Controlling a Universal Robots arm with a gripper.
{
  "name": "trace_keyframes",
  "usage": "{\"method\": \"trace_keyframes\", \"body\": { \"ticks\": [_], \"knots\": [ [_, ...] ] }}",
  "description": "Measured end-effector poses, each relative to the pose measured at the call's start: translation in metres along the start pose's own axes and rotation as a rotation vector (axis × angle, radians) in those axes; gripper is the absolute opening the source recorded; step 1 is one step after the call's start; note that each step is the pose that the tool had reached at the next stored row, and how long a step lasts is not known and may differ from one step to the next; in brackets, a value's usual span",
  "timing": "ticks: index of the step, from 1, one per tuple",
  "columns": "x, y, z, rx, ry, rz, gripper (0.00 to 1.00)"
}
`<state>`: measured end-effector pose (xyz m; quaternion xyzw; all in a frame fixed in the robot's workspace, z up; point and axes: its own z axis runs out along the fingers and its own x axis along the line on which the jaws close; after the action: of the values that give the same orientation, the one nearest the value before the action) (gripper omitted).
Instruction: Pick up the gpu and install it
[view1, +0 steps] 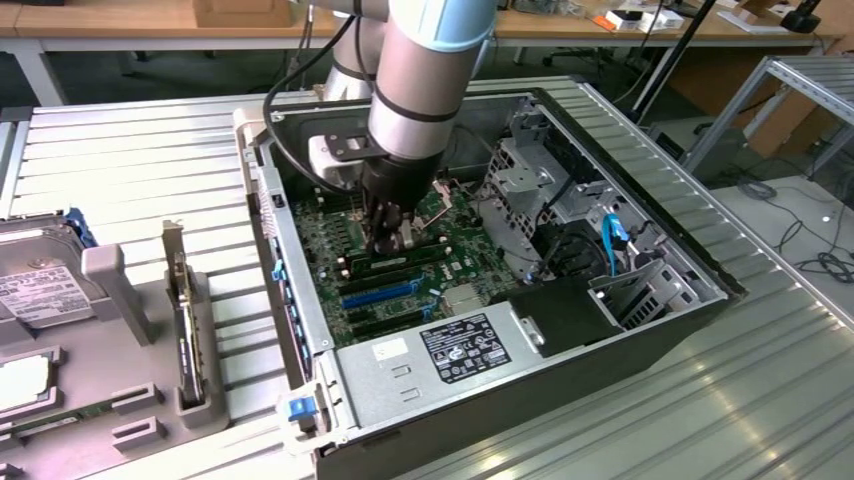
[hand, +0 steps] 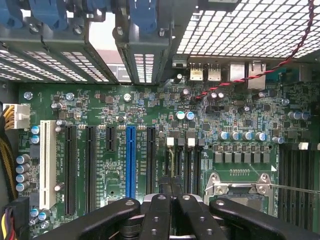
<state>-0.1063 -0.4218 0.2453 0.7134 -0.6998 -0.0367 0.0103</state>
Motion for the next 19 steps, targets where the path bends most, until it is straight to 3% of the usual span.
{"method": "trace_keyframes", "body": {
  "ticks": [19],
  "knots": [
    [0.0004, 0.0003, 0.0085, 0.0, 0.0001, 0.0, 0.11]
  ]
}}
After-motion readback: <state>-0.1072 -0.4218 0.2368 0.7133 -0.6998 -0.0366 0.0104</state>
